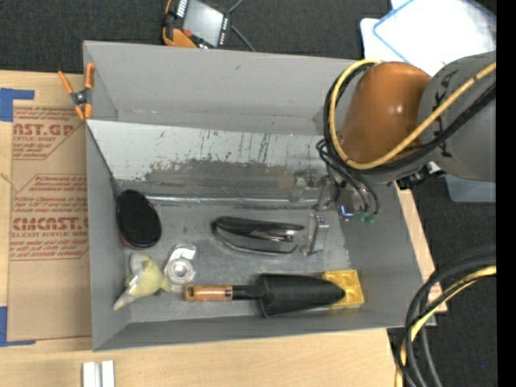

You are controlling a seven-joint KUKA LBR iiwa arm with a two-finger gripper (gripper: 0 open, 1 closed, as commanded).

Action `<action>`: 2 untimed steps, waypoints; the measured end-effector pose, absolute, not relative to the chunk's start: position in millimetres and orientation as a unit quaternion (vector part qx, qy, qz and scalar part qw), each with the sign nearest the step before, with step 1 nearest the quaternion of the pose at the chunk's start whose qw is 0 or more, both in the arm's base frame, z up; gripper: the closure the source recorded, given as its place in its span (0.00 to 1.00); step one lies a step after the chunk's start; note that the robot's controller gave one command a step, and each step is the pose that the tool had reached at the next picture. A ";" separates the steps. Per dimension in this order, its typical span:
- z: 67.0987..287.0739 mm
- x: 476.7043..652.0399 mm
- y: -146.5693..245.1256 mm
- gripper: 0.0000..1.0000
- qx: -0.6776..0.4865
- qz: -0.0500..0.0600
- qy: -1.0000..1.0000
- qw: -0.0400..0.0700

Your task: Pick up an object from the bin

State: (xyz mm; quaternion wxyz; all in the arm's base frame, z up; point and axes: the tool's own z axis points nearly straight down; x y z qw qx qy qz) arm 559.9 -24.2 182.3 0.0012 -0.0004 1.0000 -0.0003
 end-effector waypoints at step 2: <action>102.7 513.2 -25.4 0.00 -0.033 -0.001 0.999 0.003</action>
Offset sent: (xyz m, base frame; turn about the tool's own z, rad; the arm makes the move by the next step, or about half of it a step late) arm -0.0558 0.0155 -0.0725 -0.0560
